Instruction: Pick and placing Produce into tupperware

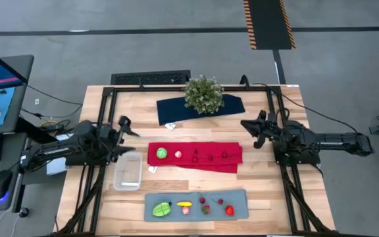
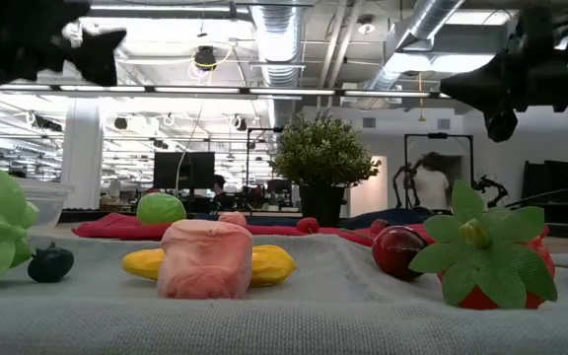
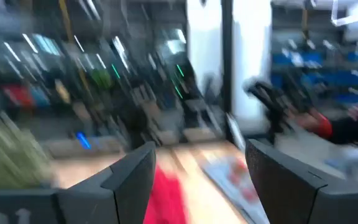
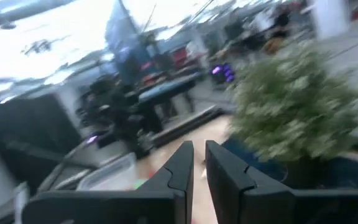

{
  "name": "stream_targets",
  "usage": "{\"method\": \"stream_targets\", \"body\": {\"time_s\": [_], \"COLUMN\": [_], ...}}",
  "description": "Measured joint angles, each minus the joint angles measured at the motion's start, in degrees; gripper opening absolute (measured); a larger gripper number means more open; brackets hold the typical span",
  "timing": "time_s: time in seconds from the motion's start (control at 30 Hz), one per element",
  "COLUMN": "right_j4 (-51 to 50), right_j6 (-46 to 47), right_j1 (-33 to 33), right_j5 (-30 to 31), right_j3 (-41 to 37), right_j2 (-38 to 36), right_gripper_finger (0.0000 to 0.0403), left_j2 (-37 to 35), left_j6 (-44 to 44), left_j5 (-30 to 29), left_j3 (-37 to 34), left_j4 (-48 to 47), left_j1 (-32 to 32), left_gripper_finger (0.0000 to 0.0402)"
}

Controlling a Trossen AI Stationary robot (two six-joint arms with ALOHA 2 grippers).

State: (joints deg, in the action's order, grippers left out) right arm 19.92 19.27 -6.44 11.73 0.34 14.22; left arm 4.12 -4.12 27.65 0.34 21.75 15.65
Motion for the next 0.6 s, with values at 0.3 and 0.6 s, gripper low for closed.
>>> {"method": "stream_targets", "body": {"time_s": [0.3,0.6], "right_j4": [1.59,0.42], "right_j6": [-7.55,-9.14], "right_j1": [-0.70,3.47], "right_j5": [0.30,-5.89], "right_j3": [0.00,2.74], "right_j2": [0.05,2.84], "right_gripper_finger": [0.0066,0.0066], "left_j2": [0.02,1.53], "left_j6": [-5.98,-20.26], "left_j5": [-3.42,-17.85], "left_j3": [0.00,0.04], "left_j4": [8.66,1.60], "left_j1": [-0.01,0.00], "left_gripper_finger": [0.0242,0.0242]}}
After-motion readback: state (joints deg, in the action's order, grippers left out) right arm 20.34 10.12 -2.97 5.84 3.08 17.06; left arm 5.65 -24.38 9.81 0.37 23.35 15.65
